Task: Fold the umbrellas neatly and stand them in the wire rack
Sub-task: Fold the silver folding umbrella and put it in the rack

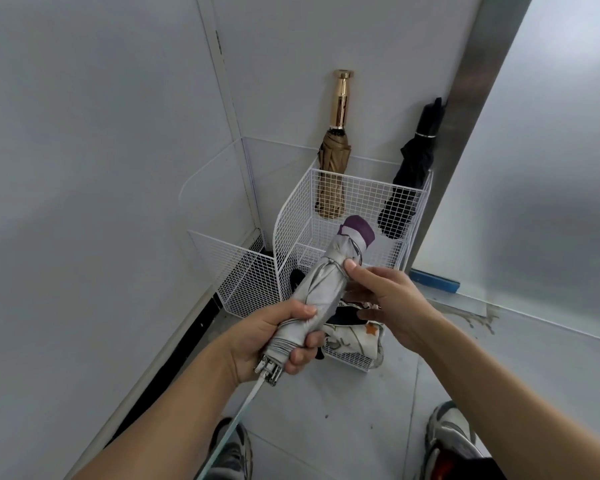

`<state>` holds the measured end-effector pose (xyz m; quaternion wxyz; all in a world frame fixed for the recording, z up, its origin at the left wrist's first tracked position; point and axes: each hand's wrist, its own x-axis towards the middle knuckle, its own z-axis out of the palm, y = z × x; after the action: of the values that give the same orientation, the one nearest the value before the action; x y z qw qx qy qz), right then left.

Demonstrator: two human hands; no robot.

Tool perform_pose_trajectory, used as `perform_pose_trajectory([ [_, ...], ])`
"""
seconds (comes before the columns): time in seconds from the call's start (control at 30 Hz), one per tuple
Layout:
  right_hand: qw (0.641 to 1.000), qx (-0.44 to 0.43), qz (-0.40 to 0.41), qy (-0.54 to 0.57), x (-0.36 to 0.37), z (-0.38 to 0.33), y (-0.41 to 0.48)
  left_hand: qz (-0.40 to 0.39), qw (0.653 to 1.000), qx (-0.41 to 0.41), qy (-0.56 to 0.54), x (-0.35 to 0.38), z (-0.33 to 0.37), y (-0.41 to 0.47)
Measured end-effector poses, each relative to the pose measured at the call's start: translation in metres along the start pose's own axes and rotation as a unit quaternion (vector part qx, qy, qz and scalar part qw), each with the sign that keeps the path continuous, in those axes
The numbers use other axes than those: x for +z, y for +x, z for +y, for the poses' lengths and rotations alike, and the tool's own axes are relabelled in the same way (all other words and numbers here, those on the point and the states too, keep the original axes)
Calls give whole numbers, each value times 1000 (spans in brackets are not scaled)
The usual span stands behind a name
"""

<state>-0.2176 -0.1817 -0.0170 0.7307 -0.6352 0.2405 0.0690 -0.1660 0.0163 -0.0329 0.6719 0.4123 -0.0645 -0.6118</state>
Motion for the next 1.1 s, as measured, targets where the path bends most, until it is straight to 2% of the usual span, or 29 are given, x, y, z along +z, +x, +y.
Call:
perform_pose_trajectory([
  [0.07,993,7,-85,87,4,0,-1,-57,998,-4,-11,0,0,0],
  [0.13,979,-3,-120,162,7,-2,-4,-82,996,-9,-20,4,-2,0],
  [0.23,979,-30,-74,188,9,-4,-3,-46,999,-8,9,6,-2,1],
  [0.33,985,-61,3,161,3,-3,2,45,990,35,127,6,1,-1],
  [0.4,982,-73,20,173,-1,-3,4,94,978,62,178,5,2,-2],
  [0.5,979,-51,-22,196,1,-4,1,78,978,57,186,4,5,-6],
  [0.57,979,-37,-20,199,2,-6,0,70,975,50,204,1,8,-11],
  [0.63,973,-30,25,226,-1,-8,2,117,970,72,199,-5,15,-18],
  [0.7,961,-31,89,261,-10,-10,6,218,955,131,155,-17,24,-29],
  [0.8,943,-21,163,289,-24,-10,13,357,899,220,128,-37,36,-48],
  [0.87,934,-20,173,311,-31,-10,16,420,862,263,110,-43,34,-49],
  [0.93,928,-19,168,331,-31,-9,16,433,853,280,86,-36,28,-40],
  [1.03,925,-8,159,344,-24,-7,15,415,860,297,21,-21,24,-26],
  [1.1,926,-1,153,345,-17,-4,13,423,855,300,16,-17,24,-19],
])
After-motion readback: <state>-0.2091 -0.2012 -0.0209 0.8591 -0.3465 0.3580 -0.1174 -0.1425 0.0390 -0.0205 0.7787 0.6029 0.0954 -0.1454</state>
